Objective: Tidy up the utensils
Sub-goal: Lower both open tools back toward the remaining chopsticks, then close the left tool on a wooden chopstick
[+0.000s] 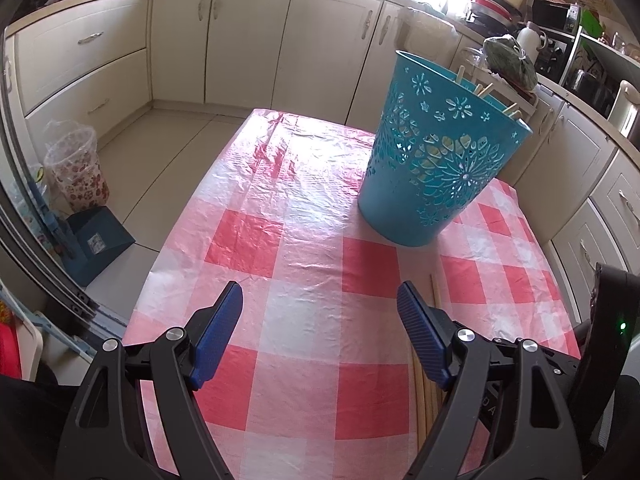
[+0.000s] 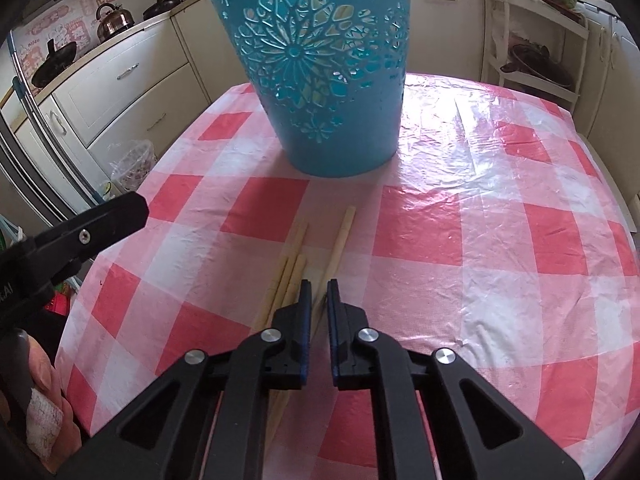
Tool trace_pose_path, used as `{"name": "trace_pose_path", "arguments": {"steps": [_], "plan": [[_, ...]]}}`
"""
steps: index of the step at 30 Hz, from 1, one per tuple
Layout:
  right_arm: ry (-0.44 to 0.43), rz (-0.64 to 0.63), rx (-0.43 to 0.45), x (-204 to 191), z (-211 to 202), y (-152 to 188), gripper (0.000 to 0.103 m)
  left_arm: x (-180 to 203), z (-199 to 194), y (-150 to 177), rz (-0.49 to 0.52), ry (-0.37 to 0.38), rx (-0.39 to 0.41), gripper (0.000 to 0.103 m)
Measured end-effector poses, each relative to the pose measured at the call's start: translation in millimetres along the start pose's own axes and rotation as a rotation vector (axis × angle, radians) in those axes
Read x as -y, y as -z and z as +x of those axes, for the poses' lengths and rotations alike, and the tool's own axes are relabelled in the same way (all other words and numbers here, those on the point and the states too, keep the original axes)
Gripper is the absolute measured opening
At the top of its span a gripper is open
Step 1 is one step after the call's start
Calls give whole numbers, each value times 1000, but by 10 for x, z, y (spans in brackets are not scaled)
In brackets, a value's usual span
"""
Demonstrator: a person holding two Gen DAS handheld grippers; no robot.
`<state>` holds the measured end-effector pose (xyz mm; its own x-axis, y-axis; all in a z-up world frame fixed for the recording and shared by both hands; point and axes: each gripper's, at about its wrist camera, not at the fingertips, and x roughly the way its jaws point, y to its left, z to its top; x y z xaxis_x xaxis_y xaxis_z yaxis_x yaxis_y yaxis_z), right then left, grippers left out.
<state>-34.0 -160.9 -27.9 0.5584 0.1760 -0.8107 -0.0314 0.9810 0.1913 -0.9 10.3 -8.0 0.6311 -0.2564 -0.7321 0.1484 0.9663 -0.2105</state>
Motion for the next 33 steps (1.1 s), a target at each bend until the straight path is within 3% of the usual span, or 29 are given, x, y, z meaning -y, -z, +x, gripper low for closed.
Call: {"name": "trace_pose_path", "arguments": {"steps": [10,20,33], "plan": [[-18,13,-68,254,-211,145,8,347,241,217,124,17,-101,76],[-65,73,-35,383,-232,185,8,474,442,260,178,-48,-153,75],[-93,101,-29,494,-304,222,8,602,436,303,210,-69,-152,75]]}}
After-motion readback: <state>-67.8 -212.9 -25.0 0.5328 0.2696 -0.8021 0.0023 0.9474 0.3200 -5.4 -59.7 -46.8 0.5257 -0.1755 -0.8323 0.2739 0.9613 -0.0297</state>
